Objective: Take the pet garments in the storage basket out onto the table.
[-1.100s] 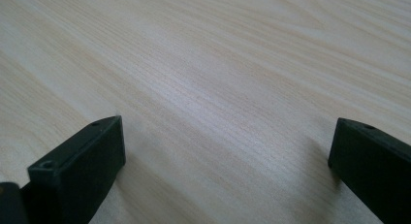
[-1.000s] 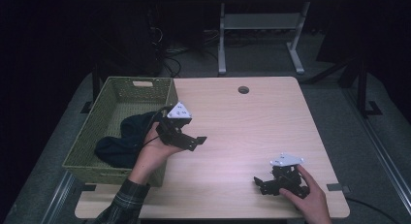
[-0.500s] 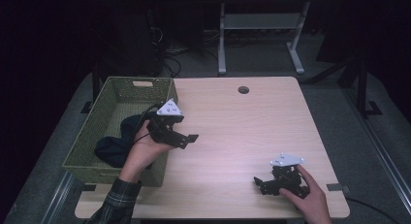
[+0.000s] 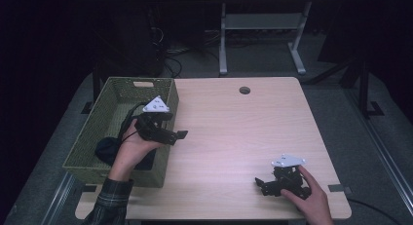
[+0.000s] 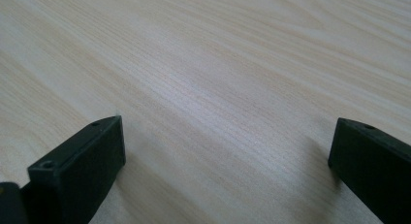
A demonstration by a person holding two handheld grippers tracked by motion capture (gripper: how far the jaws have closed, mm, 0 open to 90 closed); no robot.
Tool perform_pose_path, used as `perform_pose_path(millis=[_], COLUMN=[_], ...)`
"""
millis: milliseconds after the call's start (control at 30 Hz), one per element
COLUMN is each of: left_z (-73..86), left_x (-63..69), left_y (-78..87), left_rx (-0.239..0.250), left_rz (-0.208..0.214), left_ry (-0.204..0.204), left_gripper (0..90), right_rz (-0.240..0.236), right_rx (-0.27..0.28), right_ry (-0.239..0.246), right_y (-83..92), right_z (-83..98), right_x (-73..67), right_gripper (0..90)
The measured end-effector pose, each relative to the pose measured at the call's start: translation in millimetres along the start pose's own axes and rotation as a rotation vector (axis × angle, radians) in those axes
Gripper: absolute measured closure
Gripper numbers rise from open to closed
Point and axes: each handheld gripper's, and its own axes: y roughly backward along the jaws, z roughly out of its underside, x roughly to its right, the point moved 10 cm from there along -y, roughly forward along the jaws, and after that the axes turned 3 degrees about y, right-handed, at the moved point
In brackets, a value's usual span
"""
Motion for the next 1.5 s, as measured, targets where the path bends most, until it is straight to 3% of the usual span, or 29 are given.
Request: perform_pose_path(millis=[433,800,1233,1500], left_z=[20.8,38.7,62.5,77.6], left_x=[-37.7,-61.0,-85.0,-97.0], left_y=[15.4,27.3,32.2,34.2], left_rx=[-0.023,-0.037,-0.068,-0.088], left_rz=[-0.084,-0.143,-0.187,-0.192], left_ry=[0.061,0.108,0.142,0.155], left_gripper=[16.1,16.1,16.0,16.0], right_rz=[-0.001,-0.001,-0.001,-0.001], right_rx=[-0.001,-0.001,-0.001,-0.001], right_ry=[-0.001,0.0,0.0,0.0], right_y=[0.1,0.1,0.1,0.1], right_z=[0.1,0.1,0.1,0.1], right_x=[-0.1,-0.1,-0.1,-0.1], right_gripper=[0.0,0.0,0.0,0.0])
